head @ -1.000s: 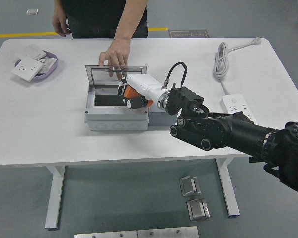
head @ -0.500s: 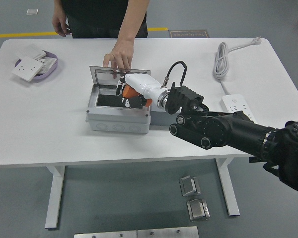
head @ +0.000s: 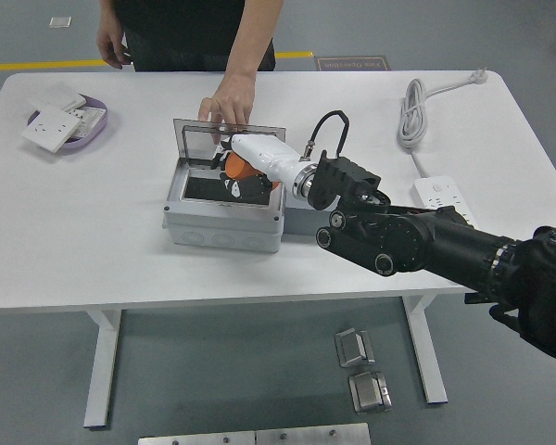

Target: Pick up the cylinder from the cube,place it in the box,flap close box

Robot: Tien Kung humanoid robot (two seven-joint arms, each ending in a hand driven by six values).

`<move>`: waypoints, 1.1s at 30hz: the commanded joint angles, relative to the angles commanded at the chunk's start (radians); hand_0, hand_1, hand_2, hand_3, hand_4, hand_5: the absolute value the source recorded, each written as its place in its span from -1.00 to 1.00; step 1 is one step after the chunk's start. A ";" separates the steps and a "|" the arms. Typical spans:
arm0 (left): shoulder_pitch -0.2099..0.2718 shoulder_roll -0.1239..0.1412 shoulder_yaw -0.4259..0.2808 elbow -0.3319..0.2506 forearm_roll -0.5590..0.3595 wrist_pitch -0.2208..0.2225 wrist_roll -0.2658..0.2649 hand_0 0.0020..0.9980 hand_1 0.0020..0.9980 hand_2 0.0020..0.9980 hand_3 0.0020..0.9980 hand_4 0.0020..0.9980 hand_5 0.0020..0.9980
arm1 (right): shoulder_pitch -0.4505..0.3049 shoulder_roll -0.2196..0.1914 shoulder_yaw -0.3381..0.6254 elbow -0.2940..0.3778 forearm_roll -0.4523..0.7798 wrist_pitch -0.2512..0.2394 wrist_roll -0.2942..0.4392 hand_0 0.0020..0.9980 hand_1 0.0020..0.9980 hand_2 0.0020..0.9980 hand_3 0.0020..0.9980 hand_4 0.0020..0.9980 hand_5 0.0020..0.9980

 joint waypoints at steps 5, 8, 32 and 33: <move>-0.002 0.000 0.000 0.000 0.001 -0.001 0.000 0.17 0.21 0.06 0.13 -0.06 -0.86 | -0.003 0.000 0.001 -0.001 0.000 -0.002 0.000 0.60 0.47 0.47 0.57 0.47 -0.48; -0.004 -0.001 -0.002 0.000 0.005 -0.002 0.000 0.17 0.20 0.06 0.13 -0.06 -0.86 | -0.004 0.000 0.001 0.000 0.001 -0.003 0.001 0.63 0.49 0.48 0.60 0.65 -0.37; 0.020 -0.007 0.004 0.000 -0.011 0.003 -0.001 0.17 0.20 0.06 0.12 -0.07 -0.87 | -0.008 0.000 0.100 0.152 -0.021 0.008 -0.015 0.64 0.49 0.46 0.60 0.73 -0.29; 0.022 -0.008 0.005 0.000 -0.014 0.004 -0.002 0.17 0.20 0.06 0.12 -0.07 -0.87 | -0.007 0.000 0.108 0.164 -0.024 0.011 -0.016 0.64 0.49 0.46 0.60 0.73 -0.29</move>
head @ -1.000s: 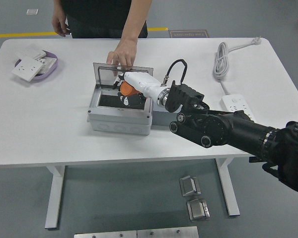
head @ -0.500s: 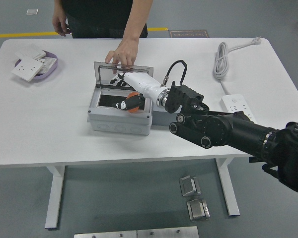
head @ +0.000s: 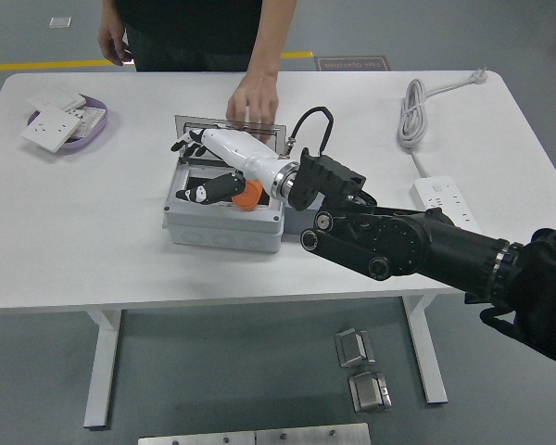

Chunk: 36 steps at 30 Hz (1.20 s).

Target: Pick up the cylinder from the cube,place it in the box,flap close box

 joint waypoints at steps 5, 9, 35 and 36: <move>0.012 -0.002 0.004 0.000 -0.012 0.003 0.000 0.17 0.20 0.05 0.13 -0.07 -0.88 | 0.011 0.000 0.032 0.041 -0.014 0.010 -0.008 0.63 0.48 0.45 0.59 0.72 -0.27; 0.017 0.000 0.003 0.000 -0.015 0.004 -0.001 0.17 0.20 0.05 0.13 -0.07 -0.88 | 0.029 0.000 0.066 0.045 -0.017 0.016 -0.011 0.63 0.48 0.45 0.59 0.72 -0.27; 0.004 0.011 0.025 0.000 -0.044 0.007 -0.009 0.17 0.20 0.05 0.12 -0.07 -0.90 | 0.087 0.000 0.108 -0.292 0.125 0.027 0.028 0.63 0.48 0.43 0.58 0.70 -0.20; 0.005 0.010 0.024 0.000 -0.043 0.007 -0.008 0.17 0.20 0.05 0.12 -0.07 -0.90 | 0.081 0.000 0.101 -0.298 0.131 0.026 0.030 0.63 0.48 0.43 0.58 0.70 -0.20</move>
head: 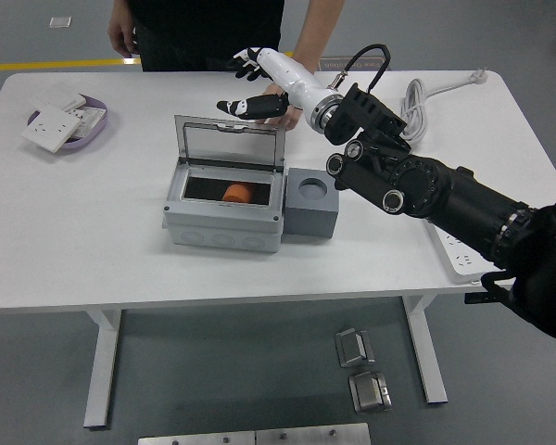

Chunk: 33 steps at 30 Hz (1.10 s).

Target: Pick up the cylinder from the cube,place it in the box,flap close box

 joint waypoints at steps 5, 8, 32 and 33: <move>0.003 -0.002 0.002 0.000 -0.002 0.003 0.001 0.17 0.20 0.05 0.12 -0.07 -0.89 | -0.027 0.000 -0.024 -0.005 0.013 -0.006 0.008 0.64 0.48 0.44 0.58 0.70 -0.17; 0.003 -0.003 0.002 0.000 -0.003 0.004 0.000 0.17 0.20 0.05 0.12 -0.07 -0.89 | -0.039 0.000 -0.034 0.003 0.013 -0.009 0.010 0.64 0.48 0.44 0.58 0.70 -0.17; 0.009 -0.019 0.017 0.000 -0.028 0.008 -0.006 0.17 0.19 0.05 0.12 -0.07 -0.90 | -0.146 0.000 -0.056 0.250 -0.061 -0.033 0.006 0.62 0.47 0.42 0.57 0.70 -0.15; 0.010 -0.019 0.018 0.000 -0.029 0.008 -0.006 0.17 0.19 0.05 0.12 -0.07 -0.90 | -0.150 0.000 -0.057 0.260 -0.066 -0.033 0.005 0.62 0.47 0.42 0.57 0.70 -0.15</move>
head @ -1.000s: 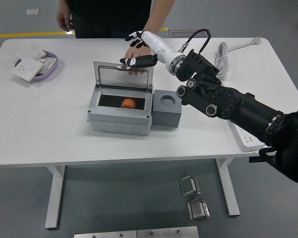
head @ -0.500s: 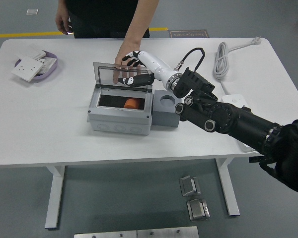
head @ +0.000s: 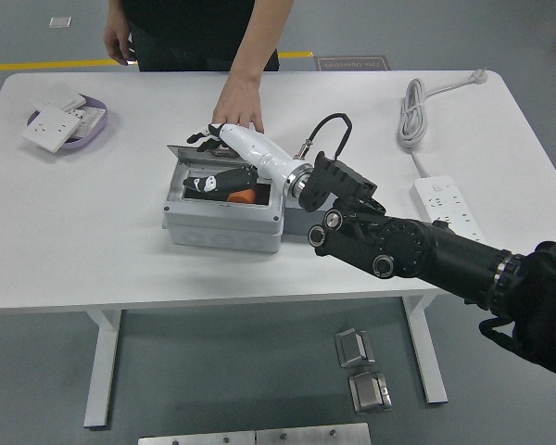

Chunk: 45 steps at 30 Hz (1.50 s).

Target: Pick up the cylinder from the cube,place it in the box,flap close box

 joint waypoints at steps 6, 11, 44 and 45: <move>0.003 -0.001 0.000 0.000 -0.001 0.001 0.000 0.17 0.19 0.05 0.12 -0.07 -0.91 | -0.012 0.000 0.006 0.027 -0.017 0.000 -0.002 0.62 0.47 0.43 0.57 0.70 -0.15; 0.004 -0.002 0.002 0.000 -0.003 0.001 -0.002 0.17 0.19 0.05 0.12 -0.08 -0.91 | -0.013 0.000 0.025 0.021 -0.019 0.001 -0.002 0.61 0.46 0.43 0.57 0.70 -0.15; 0.049 -0.033 0.043 0.000 -0.078 0.020 -0.001 0.17 0.19 0.05 0.12 -0.08 -0.91 | -0.362 -0.180 0.595 0.439 -0.432 0.015 -0.089 0.62 0.46 0.43 0.57 0.69 -0.16; 0.050 -0.034 0.046 0.000 -0.084 0.021 -0.002 0.17 0.19 0.05 0.12 -0.08 -0.91 | -0.380 -0.186 0.621 0.448 -0.434 0.012 -0.083 0.62 0.46 0.43 0.57 0.69 -0.16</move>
